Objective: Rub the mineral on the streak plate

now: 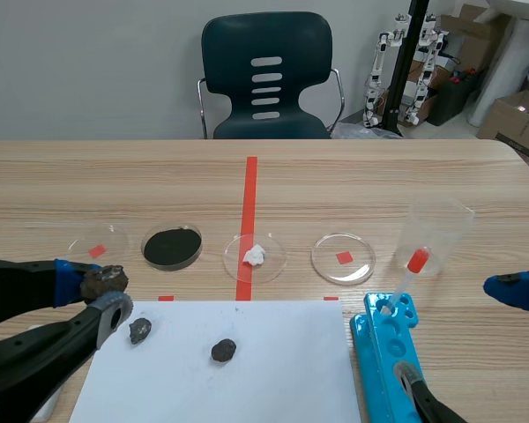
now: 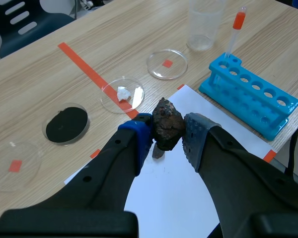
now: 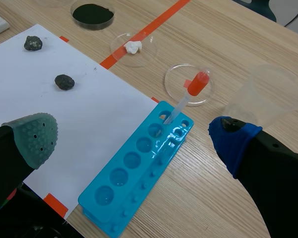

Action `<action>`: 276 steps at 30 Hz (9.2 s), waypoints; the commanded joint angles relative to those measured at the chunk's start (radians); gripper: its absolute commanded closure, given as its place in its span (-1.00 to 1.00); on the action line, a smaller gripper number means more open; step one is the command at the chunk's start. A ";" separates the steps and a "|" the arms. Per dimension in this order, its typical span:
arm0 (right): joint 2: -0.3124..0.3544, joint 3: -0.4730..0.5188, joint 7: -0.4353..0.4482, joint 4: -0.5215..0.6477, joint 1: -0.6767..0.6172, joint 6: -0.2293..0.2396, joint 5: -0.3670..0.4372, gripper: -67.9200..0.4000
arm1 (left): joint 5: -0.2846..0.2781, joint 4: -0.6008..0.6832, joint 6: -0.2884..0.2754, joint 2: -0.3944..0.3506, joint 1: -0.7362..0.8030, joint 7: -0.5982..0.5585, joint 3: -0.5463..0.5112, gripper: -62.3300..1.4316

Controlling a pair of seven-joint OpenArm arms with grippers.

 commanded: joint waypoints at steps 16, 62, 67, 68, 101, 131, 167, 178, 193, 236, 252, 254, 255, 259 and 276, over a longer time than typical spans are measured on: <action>0.000 0.006 0.011 0.005 0.011 0.001 0.011 -0.90 | -0.019 0.011 0.002 0.011 0.000 -0.024 0.000 0.74; 0.000 0.006 0.011 0.005 0.011 0.001 0.011 -0.90 | -0.263 -0.385 -0.015 0.160 -0.303 0.280 0.069 0.74; 0.000 0.006 0.011 0.005 0.011 0.001 0.011 -0.90 | -0.313 -0.412 0.079 0.167 -0.431 0.597 0.067 0.74; 0.000 0.006 0.011 0.005 0.011 0.001 0.011 -0.90 | -0.312 -0.412 0.109 0.175 -0.455 0.654 0.061 0.74; 0.000 0.006 0.011 0.005 0.011 0.001 0.011 -0.90 | -0.343 -0.723 0.291 0.210 -0.949 1.266 0.025 0.74; 0.000 0.006 0.011 0.005 0.011 0.001 0.011 -0.90 | -0.322 -0.905 0.271 0.238 -1.036 1.231 0.093 0.74; 0.000 0.006 0.011 0.005 0.011 0.001 0.011 -0.90 | -0.372 -0.906 0.227 0.238 -1.033 1.220 0.093 0.74; 0.000 0.006 0.011 0.005 0.011 0.001 0.011 -0.90 | -0.299 -0.906 0.252 0.237 -1.033 1.235 0.093 0.74; 0.000 0.006 0.011 0.005 0.011 0.001 0.011 -0.90 | -0.465 -0.906 0.187 0.243 -1.028 1.232 0.093 0.74; 0.000 0.006 0.011 0.005 0.011 0.001 0.011 -0.90 | -0.173 -0.906 0.344 0.243 -1.028 1.251 0.093 0.74; 0.000 0.006 0.011 0.005 0.011 0.001 0.011 -0.90 | -0.439 -0.905 0.200 0.244 -1.029 1.223 0.093 0.74; 0.000 0.006 0.011 0.005 0.011 0.001 0.011 -0.90 | -0.439 -0.905 0.200 0.243 -1.029 1.215 0.093 0.74; 0.000 0.006 0.011 0.005 0.011 0.001 0.011 -0.90 | -0.439 -0.905 0.200 0.243 -1.029 1.212 0.093 0.74; 0.000 0.006 0.011 0.005 0.011 0.001 0.011 -0.90 | -0.435 -0.887 0.200 0.235 -1.027 1.182 0.093 0.74; 0.000 0.006 0.011 0.005 0.011 0.001 0.011 -0.90 | -0.596 -0.627 0.146 0.004 -0.695 0.337 0.090 0.73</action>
